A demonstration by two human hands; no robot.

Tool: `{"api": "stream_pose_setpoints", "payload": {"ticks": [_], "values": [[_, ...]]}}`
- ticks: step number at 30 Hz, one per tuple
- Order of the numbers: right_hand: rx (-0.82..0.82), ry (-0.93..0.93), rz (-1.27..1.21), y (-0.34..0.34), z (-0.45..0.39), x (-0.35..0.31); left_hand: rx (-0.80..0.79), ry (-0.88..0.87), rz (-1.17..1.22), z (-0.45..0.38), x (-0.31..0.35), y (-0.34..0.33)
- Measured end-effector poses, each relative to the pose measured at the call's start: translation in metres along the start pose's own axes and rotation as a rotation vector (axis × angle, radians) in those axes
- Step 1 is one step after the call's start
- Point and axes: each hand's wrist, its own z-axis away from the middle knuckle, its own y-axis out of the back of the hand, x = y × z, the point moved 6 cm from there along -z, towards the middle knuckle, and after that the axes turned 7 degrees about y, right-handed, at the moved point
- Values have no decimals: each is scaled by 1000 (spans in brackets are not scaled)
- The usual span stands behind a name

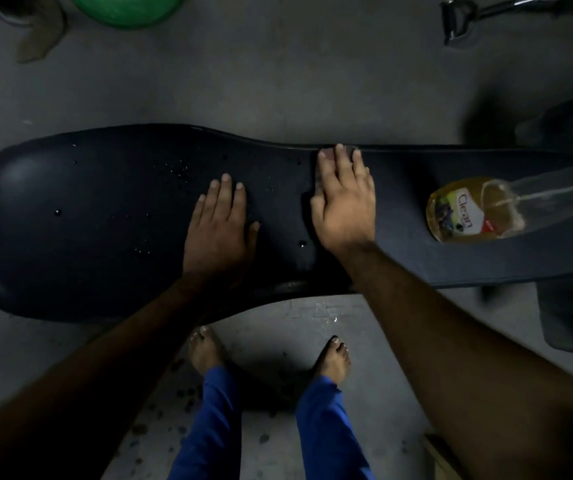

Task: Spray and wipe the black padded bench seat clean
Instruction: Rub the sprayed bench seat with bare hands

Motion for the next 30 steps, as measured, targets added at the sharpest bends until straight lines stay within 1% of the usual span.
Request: {"api": "stream_pose_setpoints", "payload": {"ticks": [1, 2, 4, 5, 6, 7, 8, 9, 10, 11, 12, 14, 15, 16, 17, 18, 19, 20, 21, 22, 23, 24, 25, 26, 28, 29, 30], "values": [[17, -46, -42, -4, -4, -8, -4, -3, -2, -1, 0, -1], [-3, -23, -74, -8, -1, -23, -4, -10, 4, -1, 1, 1], [-115, 179, -87, -18, 18, -53, 22, -16, 47, -1, -2, 9], [-163, 279, -67, -19, 24, -54, 47, -7, 70, -1, -6, 14], [-177, 338, -33, -18, 19, -44, 76, 11, 75, -1, -13, 18], [-150, 330, 4, -17, 5, -32, 92, 27, 65, -2, -19, 18], [-99, 223, 28, -15, -12, -19, 91, 36, 43, -3, -25, 17], [-42, 74, 25, -12, -28, -13, 83, 36, 18, -4, -30, 14], [8, -49, 1, -13, -34, -19, 72, 26, 10, -6, -33, 12], [18, -62, -20, -19, -32, -37, 58, 15, 31, -6, -34, 12], [-18, 50, -33, -26, -24, -64, 49, 12, 78, -6, -35, 14], [-164, 390, -34, -39, 5, -99, 77, 33, 171, -6, -42, 25], [-222, 490, -16, -40, 7, -95, 123, 54, 184, -5, -50, 30], [-205, 513, 5, -37, -2, -83, 171, 81, 174, -3, -61, 35], [-153, 417, 26, -32, -20, -71, 192, 106, 155, -2, -71, 37], [-96, 239, 32, -27, -39, -60, 176, 125, 139, -1, -80, 37], [-42, 65, 21, -26, -49, -60, 143, 126, 132, 1, -86, 35], [-25, -28, 8, -31, -49, -73, 115, 108, 149, 2, -90, 35], [-44, 7, 2, -37, -40, -97, 105, 87, 187, 3, -91, 37], [-85, 143, -11, -43, -25, -122, 115, 75, 238, 4, -93, 43], [-136, 321, -22, -49, -8, -139, 141, 73, 281, 4, -97, 50], [-198, 466, -12, -53, 2, -141, 178, 77, 300, 4, -104, 57], [-218, 548, 11, -52, -2, -134, 210, 91, 289, 4, -112, 61], [-186, 533, 38, -50, -15, -124, 224, 107, 256, 5, -122, 63], [-102, 278, 33, -44, -42, -113, 202, 117, 161, 6, -137, 58], [-79, 172, 13, -44, -45, -120, 181, 111, 115, 7, -141, 53], [-84, 154, 4, -46, -40, -134, 165, 105, 85, 8, -143, 49]]}}
